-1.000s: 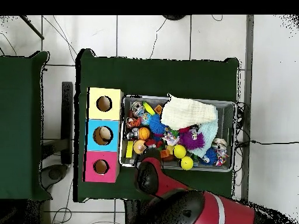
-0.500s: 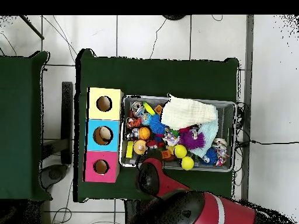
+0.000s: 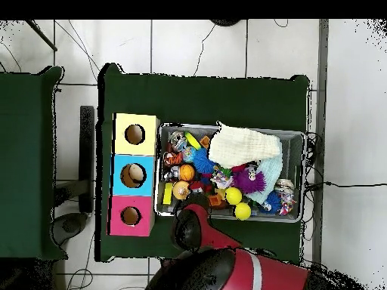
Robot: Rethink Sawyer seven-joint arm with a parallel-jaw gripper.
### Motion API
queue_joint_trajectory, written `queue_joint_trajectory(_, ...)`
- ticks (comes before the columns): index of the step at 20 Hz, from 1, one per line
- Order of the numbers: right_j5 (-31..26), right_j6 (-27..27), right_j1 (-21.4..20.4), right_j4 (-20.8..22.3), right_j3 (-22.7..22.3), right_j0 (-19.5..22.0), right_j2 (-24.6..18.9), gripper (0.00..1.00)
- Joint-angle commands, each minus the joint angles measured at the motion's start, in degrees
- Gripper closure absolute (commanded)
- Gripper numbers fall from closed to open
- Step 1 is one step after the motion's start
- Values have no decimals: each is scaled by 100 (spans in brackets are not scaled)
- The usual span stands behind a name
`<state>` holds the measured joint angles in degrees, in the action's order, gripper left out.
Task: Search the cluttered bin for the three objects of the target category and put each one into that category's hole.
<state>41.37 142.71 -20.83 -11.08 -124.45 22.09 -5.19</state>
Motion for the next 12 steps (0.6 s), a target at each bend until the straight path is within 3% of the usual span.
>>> queue_joint_trajectory(1, -1841, 381, 805, -887, -429, 70, 705, 0)
queue_joint_trajectory(9, -2014, 375, 398, -1020, -292, -229, 682, 0)
queue_joint_trajectory(12, -1829, 387, 357, -819, -203, -215, 694, 0)
